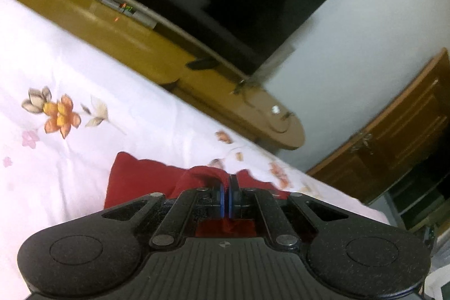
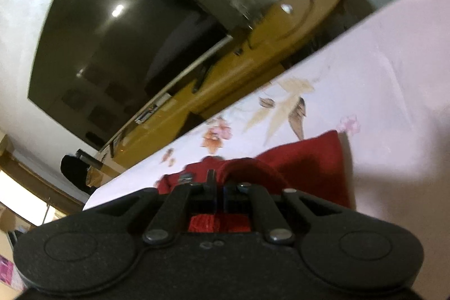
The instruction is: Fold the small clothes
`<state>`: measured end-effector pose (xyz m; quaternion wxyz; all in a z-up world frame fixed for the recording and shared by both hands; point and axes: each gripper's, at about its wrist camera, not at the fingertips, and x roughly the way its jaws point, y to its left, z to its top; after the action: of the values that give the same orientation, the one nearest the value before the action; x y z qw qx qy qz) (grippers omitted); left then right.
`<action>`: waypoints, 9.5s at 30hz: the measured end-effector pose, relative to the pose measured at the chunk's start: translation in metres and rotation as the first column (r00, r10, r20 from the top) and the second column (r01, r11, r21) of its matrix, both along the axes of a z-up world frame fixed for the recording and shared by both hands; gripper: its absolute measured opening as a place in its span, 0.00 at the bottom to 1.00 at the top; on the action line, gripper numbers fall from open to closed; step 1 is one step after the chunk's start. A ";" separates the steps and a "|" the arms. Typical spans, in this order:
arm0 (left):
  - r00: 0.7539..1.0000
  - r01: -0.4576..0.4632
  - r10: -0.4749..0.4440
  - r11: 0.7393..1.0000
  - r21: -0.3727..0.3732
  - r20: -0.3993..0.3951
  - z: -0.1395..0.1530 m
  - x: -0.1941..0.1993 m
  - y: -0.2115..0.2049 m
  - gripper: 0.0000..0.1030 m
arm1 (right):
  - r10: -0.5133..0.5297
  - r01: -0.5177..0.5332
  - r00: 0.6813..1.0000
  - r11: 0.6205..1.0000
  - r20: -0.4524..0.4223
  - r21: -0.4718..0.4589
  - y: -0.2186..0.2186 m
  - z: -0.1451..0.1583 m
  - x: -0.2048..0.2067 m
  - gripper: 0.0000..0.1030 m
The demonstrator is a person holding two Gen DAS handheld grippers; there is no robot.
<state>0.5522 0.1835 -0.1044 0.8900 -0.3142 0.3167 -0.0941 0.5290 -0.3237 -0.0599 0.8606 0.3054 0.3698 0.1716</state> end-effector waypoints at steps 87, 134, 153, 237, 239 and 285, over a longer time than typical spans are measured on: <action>0.968 0.107 -0.215 0.814 0.571 0.126 0.004 -0.005 -0.099 0.76 | 0.256 -0.069 0.943 0.775 0.213 -0.629 0.073 -0.002 -0.004 0.39; 0.955 0.245 -0.295 0.748 0.617 -0.021 -0.025 -0.131 -0.126 0.77 | 0.582 -0.362 0.810 0.593 0.072 -0.719 0.180 -0.031 -0.149 0.44; 0.979 0.188 -0.196 0.771 0.608 -0.055 -0.027 -0.147 -0.077 0.81 | 0.291 -0.180 0.955 0.737 0.066 -0.651 0.069 -0.014 -0.166 0.43; 0.845 0.522 -0.534 0.828 0.204 0.005 -0.006 -0.057 -0.309 0.09 | -0.259 0.262 0.963 0.964 0.080 -0.037 -0.037 -0.019 -0.168 0.28; 0.839 0.526 -0.544 0.811 0.257 -0.002 -0.014 -0.067 -0.323 0.18 | -0.309 0.310 0.949 0.951 0.054 -0.010 -0.063 -0.020 -0.181 0.40; 0.980 0.197 -0.180 0.931 0.307 -0.082 -0.008 -0.066 -0.188 0.65 | -0.129 0.129 0.992 0.991 0.017 -0.027 0.006 -0.011 -0.149 0.09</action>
<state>0.4865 -0.0046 -0.1128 0.9068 -0.1392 0.3797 -0.1191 0.3802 -0.3178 -0.0709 0.8768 0.3153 0.3452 0.1126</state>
